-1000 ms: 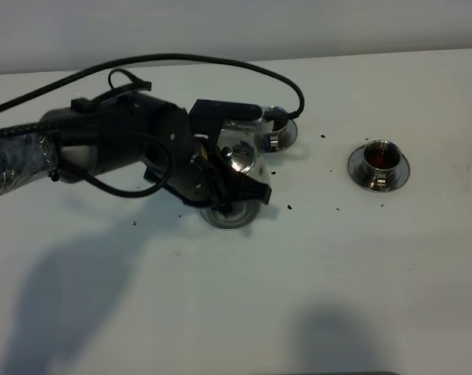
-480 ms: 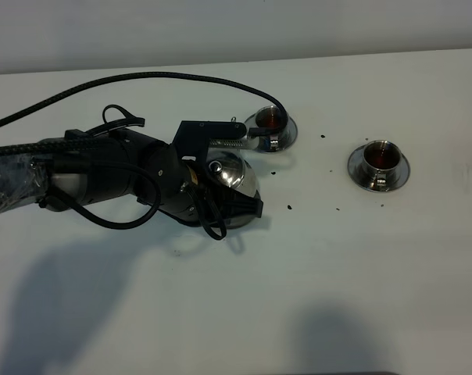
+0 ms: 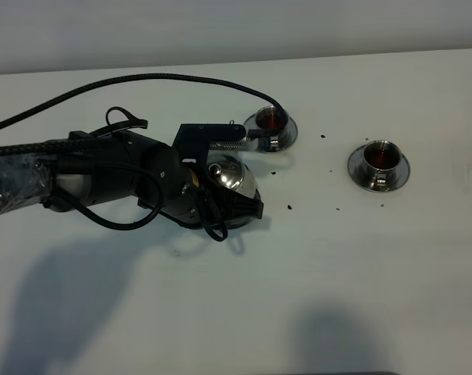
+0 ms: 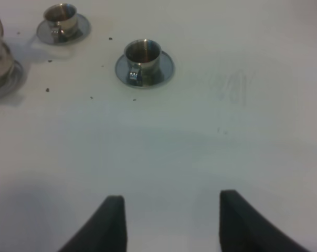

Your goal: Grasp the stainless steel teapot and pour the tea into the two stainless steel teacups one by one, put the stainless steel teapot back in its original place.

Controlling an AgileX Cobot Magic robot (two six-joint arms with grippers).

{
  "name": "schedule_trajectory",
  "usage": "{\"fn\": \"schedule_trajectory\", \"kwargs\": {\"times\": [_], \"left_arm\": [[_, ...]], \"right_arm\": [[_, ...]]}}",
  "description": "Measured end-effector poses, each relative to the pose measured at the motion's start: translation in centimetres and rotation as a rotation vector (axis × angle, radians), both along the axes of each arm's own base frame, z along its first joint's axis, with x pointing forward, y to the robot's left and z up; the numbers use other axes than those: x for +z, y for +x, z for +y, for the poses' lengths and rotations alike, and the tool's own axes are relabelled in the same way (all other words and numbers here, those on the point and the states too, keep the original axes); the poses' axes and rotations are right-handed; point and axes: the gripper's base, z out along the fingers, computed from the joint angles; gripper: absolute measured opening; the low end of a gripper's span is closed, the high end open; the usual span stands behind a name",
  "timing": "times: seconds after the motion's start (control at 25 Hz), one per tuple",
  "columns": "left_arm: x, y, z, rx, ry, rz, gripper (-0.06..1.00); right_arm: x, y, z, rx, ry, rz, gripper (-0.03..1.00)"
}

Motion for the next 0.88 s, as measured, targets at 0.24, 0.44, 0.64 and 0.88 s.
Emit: {"fn": "schedule_trajectory", "kwargs": {"times": [0.24,0.44,0.64,0.88], "left_arm": [[-0.34,0.01,-0.01,0.001,0.004,0.006,0.22],[-0.33,0.03,-0.02,0.001,0.003,0.004,0.22],[-0.33,0.02,-0.01,0.001,0.003,0.005,0.22],[-0.33,0.02,-0.01,0.001,0.003,0.005,0.22]], "right_arm": [[0.0,0.0,0.0,0.0,0.0,0.0,0.4],[0.0,0.0,0.0,0.0,0.0,0.0,0.4],[0.0,0.0,0.0,0.0,0.0,0.0,0.4],[0.0,0.0,0.0,0.0,0.0,0.0,0.4]]}}
